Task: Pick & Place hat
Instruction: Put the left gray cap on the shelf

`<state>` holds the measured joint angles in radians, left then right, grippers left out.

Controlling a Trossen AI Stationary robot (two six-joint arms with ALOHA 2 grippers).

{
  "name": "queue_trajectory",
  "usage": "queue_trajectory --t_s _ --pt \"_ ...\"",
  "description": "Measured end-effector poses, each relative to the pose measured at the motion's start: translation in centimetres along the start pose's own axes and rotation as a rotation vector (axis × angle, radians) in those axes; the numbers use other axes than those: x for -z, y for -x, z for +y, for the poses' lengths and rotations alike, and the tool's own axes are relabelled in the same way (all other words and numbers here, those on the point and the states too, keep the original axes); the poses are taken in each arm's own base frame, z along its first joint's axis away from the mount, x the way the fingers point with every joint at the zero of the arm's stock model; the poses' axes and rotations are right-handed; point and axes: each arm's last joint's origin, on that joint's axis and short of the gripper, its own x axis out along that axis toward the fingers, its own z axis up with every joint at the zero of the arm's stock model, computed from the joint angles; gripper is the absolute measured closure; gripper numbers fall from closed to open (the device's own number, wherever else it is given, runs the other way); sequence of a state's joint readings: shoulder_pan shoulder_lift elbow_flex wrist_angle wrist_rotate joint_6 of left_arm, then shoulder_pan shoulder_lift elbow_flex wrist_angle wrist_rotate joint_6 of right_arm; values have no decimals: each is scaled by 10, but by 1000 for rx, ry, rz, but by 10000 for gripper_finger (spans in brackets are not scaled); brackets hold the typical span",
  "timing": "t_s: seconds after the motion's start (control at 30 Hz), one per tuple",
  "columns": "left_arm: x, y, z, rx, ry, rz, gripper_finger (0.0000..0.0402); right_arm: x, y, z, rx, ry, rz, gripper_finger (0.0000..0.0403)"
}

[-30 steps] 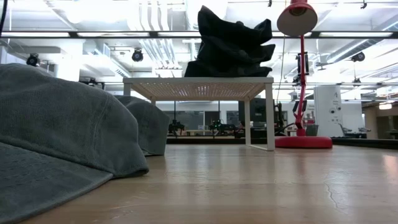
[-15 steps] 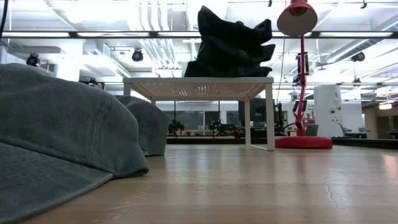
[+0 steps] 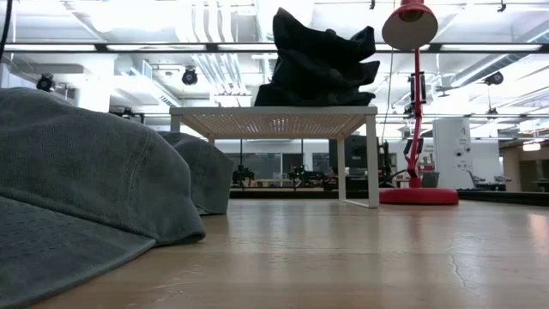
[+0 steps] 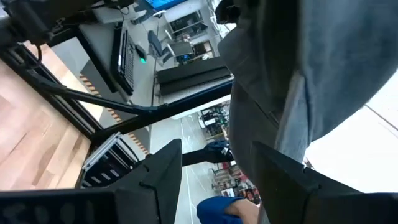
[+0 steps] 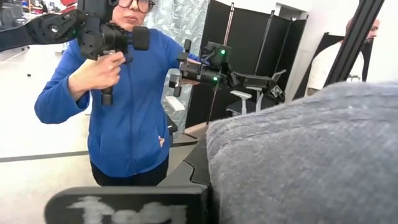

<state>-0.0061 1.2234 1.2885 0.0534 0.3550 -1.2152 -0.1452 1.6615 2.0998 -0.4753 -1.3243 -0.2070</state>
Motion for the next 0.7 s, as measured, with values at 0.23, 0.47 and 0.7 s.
queue_trajectory --t_s 0.23,0.47,0.7 --pt "2 18 3 -7 -20 -20 220 0 0 0 0 -1 0 395" --pt "3 34 -7 31 -66 -48 220 0 4 -2 32 0 6 395" --pt "3 32 -4 22 -79 -41 220 0 5 -3 59 15 10 395"
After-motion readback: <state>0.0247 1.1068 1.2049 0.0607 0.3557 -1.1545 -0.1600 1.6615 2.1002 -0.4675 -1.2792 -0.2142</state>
